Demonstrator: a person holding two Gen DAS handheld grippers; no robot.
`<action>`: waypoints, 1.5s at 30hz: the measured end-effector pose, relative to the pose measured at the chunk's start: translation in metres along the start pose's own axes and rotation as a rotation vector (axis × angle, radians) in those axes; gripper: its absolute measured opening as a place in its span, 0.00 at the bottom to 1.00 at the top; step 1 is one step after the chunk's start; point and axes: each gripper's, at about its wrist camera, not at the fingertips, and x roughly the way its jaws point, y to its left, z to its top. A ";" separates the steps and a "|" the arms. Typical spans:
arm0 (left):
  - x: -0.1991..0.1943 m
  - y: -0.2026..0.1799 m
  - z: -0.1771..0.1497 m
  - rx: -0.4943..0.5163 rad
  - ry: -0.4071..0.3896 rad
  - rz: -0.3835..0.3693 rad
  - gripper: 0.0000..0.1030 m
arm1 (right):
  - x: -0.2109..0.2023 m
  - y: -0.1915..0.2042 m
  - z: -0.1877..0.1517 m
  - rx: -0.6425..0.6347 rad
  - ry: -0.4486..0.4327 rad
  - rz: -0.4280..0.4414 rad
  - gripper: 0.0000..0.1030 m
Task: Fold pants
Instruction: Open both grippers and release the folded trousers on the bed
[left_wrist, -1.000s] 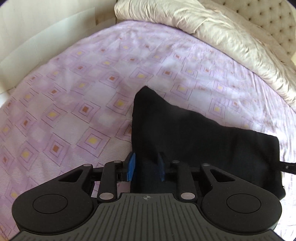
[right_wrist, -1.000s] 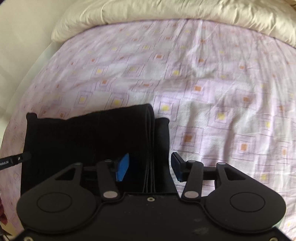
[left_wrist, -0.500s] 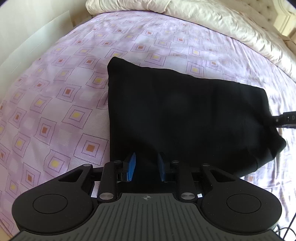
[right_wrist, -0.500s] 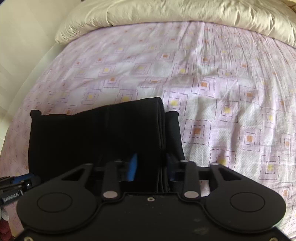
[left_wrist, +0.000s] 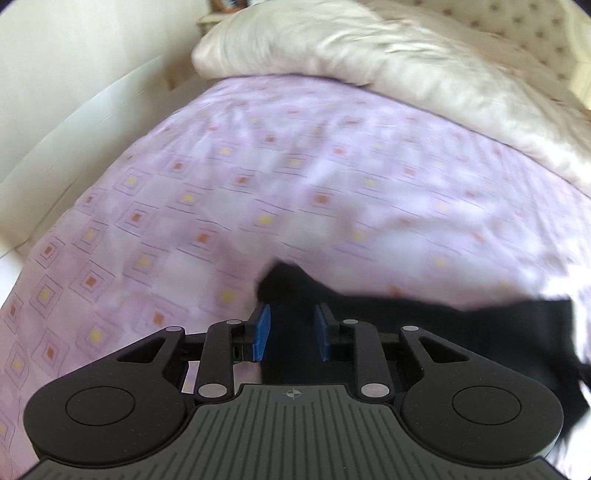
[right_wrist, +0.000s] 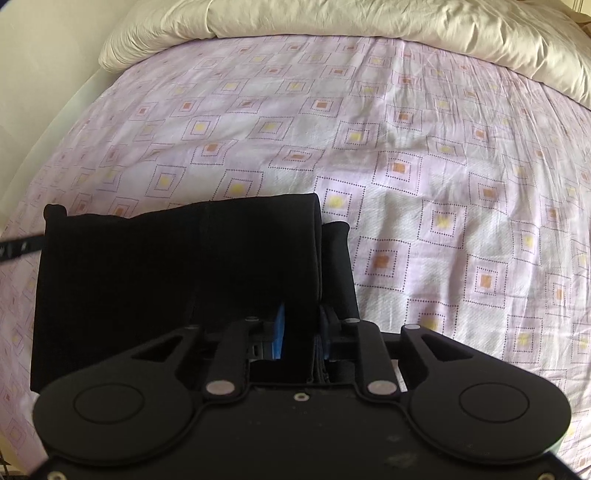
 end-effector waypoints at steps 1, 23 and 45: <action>0.010 0.005 0.004 -0.023 0.022 0.007 0.25 | 0.001 0.000 0.001 0.002 0.006 -0.002 0.22; -0.042 0.051 -0.038 -0.205 0.066 0.067 0.25 | -0.017 -0.017 -0.014 -0.004 -0.046 -0.076 0.51; -0.156 -0.046 -0.119 -0.138 0.031 0.062 0.25 | -0.080 -0.015 -0.053 -0.109 -0.145 0.000 0.48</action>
